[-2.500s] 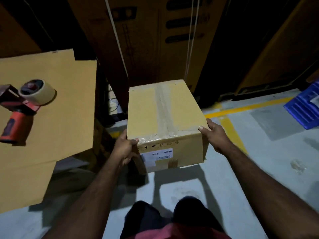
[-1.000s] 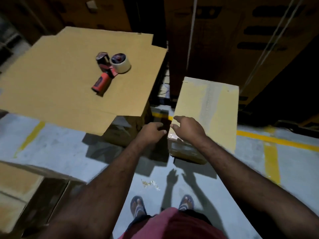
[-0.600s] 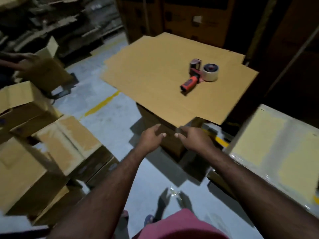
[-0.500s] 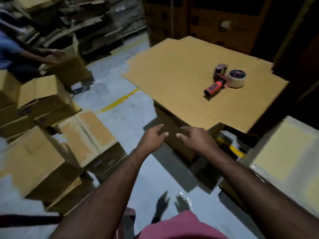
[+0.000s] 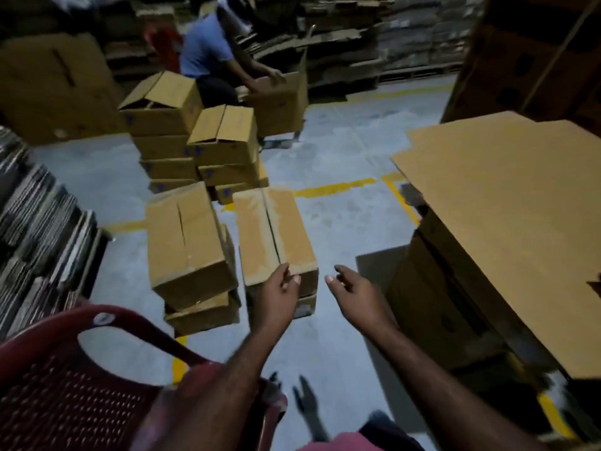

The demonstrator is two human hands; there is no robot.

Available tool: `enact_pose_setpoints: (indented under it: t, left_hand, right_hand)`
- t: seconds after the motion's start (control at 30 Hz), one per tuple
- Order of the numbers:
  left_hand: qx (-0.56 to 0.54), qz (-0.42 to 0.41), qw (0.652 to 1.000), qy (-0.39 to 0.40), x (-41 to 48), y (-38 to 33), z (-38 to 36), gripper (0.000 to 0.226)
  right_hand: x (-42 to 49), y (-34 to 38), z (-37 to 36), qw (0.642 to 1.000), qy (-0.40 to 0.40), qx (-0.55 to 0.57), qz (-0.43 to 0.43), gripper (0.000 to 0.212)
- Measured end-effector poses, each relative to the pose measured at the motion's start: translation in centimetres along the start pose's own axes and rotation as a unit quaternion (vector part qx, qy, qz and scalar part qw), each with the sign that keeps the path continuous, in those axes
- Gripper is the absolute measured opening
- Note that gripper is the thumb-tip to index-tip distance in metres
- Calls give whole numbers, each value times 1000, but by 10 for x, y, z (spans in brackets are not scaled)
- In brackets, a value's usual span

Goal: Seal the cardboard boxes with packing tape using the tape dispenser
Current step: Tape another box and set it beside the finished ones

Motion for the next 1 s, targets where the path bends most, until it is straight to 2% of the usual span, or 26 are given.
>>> enact_pose_setpoints:
  t: [0.1,0.2,0.4,0.5,0.67,0.8,0.87,0.93,1.0]
  left_hand:
    - [12,19,999,36,20,31,-15,44]
    - [35,73,995,52,52,68,-24,44]
    - [70,175,980,63,122,140,-66,38]
    - [84,230,965,89,159,160,-87,42]
    - [89,293,949,78,222,186,-96,50]
    - [101,359,926,59,256,230,-97,53]
    - [91,391,912,81,269,258,-107,54]
    - [72,396,909,108,288,285,-123,42]
    - [53,378,916,127,310,302,-140,60]
  right_hand:
    - [29,-35,-42,998,57,-13,-35,56]
    - [76,-75,-68,993,93,-34,-64,71]
    - [174,-139,-86,978,106,-78,-160,49]
    - [225,-167,-94,967,126,-101,-195,47]
    - [307,-201,-111,956,159,-132,-208,59]
    - [348,-242,-120,948,140,-118,-262,43]
    - [366,-268,-130,944,134,-109,-281,50]
    - [384,-293,-144,941,134,-114,-291,58]
    - [398,-305,-156,937,135,-112,-301,49]
Point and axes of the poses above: each hand's wrist, its own x-axis towards the middle knuckle, its own z-axis out of the back of the hand, y = z × x, the point moved 10 cm from there along x, towards the middle knuckle, and after that the axes turned 15 degrees about x, right-handed, at the moved point
